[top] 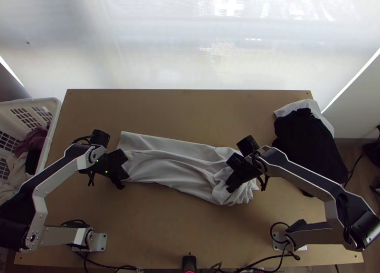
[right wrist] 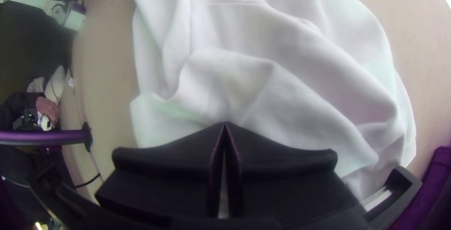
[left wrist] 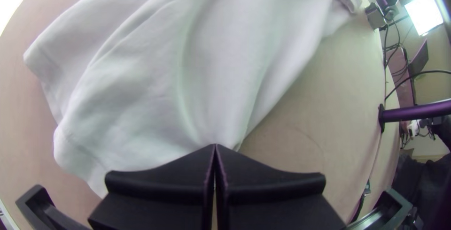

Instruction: Fold the t-shirt

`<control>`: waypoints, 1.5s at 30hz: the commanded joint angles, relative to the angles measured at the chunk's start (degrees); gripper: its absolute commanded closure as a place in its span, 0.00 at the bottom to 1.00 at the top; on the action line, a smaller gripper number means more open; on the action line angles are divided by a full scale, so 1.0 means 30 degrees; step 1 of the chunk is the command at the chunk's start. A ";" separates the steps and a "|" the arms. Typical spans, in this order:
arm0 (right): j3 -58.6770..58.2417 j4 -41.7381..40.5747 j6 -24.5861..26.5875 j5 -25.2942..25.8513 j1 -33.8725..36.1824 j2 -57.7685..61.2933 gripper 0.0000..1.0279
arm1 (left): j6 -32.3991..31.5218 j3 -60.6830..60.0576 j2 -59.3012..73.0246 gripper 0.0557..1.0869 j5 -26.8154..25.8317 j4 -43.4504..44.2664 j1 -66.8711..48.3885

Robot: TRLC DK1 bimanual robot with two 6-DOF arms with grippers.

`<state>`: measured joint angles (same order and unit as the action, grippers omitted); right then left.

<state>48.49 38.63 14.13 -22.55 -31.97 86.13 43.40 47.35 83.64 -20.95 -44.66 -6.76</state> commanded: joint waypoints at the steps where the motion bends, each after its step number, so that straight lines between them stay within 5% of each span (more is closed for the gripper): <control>1: -0.0724 0.0160 0.0007 -0.0043 -0.0272 -0.0994 0.98 | 0.0183 -0.0609 -0.0867 0.95 0.0011 -0.0258 -0.0528; 11: 0.0390 0.0189 -0.0052 0.0191 0.0108 -0.0731 0.97 | 0.1032 0.1472 -0.0252 0.90 0.0011 -0.0112 0.1933; 15: 0.0946 0.0394 -0.0140 0.0191 0.0196 -0.0906 0.97 | 0.1032 0.2878 -0.0515 0.75 -0.0048 -0.0405 0.3339; 19: 0.1415 0.0423 -0.0228 0.0220 0.0167 -0.0906 0.97 | 0.0886 0.4167 -0.0632 0.29 -0.0136 -0.0991 0.4452; 22: 0.1474 0.0423 -0.0198 0.0220 0.0167 -0.0848 0.98 | 0.0769 0.5163 0.0071 0.19 -0.0224 -0.1577 0.5507; 35: 0.1415 0.0423 -0.0111 0.0220 0.0108 -0.0965 0.98 | 0.0153 0.9470 0.6164 0.10 -0.3388 -0.8373 0.7235; 45: 0.1444 0.0423 -0.0111 0.0220 0.0020 -0.1170 0.98 | -0.0052 0.9968 0.8010 0.10 -0.3798 -0.7670 0.7558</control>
<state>52.69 39.92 13.74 -21.89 -31.73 83.00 43.53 75.53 102.98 -31.33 -68.07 14.94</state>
